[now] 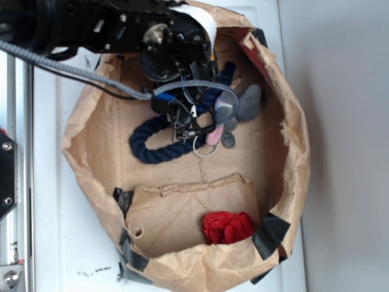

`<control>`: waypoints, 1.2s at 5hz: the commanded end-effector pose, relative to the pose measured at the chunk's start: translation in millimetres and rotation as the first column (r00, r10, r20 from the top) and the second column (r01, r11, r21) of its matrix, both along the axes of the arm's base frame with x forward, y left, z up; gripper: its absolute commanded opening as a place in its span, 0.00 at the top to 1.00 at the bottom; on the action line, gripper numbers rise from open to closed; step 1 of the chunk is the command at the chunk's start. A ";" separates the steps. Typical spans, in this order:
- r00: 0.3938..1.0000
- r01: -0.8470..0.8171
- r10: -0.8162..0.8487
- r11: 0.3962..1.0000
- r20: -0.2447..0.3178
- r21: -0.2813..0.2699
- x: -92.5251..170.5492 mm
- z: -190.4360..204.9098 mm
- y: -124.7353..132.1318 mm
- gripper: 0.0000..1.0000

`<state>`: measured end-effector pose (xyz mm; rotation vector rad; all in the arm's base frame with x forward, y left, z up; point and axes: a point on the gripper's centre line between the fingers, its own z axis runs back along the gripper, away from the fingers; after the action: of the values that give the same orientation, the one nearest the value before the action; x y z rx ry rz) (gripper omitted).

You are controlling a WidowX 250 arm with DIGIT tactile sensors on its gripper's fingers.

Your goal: Grab the blue rope.

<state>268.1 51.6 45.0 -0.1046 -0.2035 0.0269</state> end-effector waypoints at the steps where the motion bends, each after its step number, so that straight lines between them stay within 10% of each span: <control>1: 0.996 -0.080 0.079 0.997 0.032 0.016 12.6 63.7 4.1 0.00; 6: 1.000 -0.026 0.026 0.999 -0.001 0.035 31.0 23.3 1.3 0.00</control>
<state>288.1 52.6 51.6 -0.0813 -0.1431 0.0626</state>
